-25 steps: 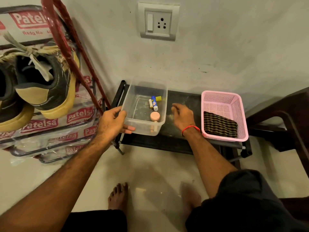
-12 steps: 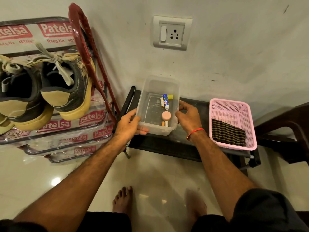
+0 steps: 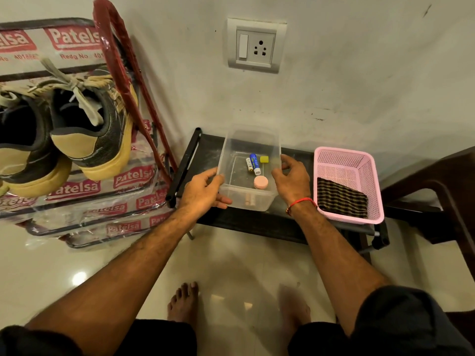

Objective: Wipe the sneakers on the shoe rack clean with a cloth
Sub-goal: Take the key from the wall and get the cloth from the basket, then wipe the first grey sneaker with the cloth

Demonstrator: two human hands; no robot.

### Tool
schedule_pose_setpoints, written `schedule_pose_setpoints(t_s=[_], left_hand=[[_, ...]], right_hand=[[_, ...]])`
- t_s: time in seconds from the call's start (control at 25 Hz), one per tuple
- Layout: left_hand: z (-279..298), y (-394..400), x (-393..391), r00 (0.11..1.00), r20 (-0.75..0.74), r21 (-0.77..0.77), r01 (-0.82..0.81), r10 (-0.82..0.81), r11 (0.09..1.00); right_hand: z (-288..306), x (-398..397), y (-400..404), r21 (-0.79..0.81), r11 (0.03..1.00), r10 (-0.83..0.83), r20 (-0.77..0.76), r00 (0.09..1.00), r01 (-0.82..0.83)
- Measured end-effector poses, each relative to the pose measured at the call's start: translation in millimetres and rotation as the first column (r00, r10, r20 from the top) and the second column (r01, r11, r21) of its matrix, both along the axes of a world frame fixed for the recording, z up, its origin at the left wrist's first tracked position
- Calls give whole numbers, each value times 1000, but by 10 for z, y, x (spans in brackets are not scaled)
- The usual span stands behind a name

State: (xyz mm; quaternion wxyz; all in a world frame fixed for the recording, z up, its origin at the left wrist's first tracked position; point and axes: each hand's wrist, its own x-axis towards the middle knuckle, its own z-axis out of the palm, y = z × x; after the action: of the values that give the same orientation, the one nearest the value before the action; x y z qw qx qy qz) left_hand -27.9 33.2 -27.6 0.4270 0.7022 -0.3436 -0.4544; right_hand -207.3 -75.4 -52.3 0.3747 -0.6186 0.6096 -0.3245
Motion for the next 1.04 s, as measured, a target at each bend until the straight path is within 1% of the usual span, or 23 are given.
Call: schedule_pose_setpoints(t_s=[0.08,0.12,0.16,0.2,0.24,0.28,0.32,0.36,0.4,0.44,0.56,0.64,0.68,0.8,0.88,0.92,1.0,1.04], left_hand=[[14,8,-29,999,44,18,28,-29,999],[24,20,-40,995,92,53,33,-37,998],[32,27,-37,982,185,92,27,-43,995],[40,32,-35,944,326,113,9,-46,994],[41,35,-33,872,488,97,-8,-40,995],[50,36,-54,779,627,37,-11,-14,999],[88,33,-100,689,724,-48,14,25,999],[138,22,-171,626,778,-121,62,56,991],[171,1,-265,595,801,-175,121,70,977],[198,-19,-371,591,804,-211,184,64,960],[179,-118,-759,641,767,-271,375,-37,886],[153,-185,-1033,692,714,-272,418,-110,867],[130,-219,-1174,705,694,-257,431,-146,865],[28,-313,-1475,674,711,-230,495,-203,838],[-35,-377,-1573,664,725,-241,496,-185,834],[-49,-417,-1593,677,717,-250,472,-166,845],[-46,-474,-1614,712,688,-250,413,-139,876],[-41,-482,-1622,714,688,-247,401,-132,882]], right_hand=[[7,-71,3,32,999,32,-6,999,-31],[27,-98,13,49,998,40,3,999,-40],[50,-127,32,59,997,49,21,999,-50],[100,-159,68,62,996,56,26,998,-57],[142,-202,106,47,997,56,16,998,-57],[207,-267,147,20,999,48,-4,999,-48],[279,-351,183,-19,999,36,-12,999,-36],[361,-459,209,-62,998,17,-6,1000,-17],[436,-594,224,-108,994,-10,1,1000,10],[499,-746,226,-145,988,-48,7,999,49],[582,-1285,188,-208,957,-209,-25,978,200],[496,-1568,135,-223,943,-273,-104,956,245],[410,-1673,95,-215,950,-264,-174,949,225],[130,-1797,-93,-92,994,-85,-411,908,51],[1,-1784,-246,-1,999,33,-483,875,-38],[-50,-1760,-313,48,996,91,-517,851,-78],[-157,-1700,-401,188,973,222,-603,766,-134],[-193,-1672,-422,226,964,256,-649,717,-139]])
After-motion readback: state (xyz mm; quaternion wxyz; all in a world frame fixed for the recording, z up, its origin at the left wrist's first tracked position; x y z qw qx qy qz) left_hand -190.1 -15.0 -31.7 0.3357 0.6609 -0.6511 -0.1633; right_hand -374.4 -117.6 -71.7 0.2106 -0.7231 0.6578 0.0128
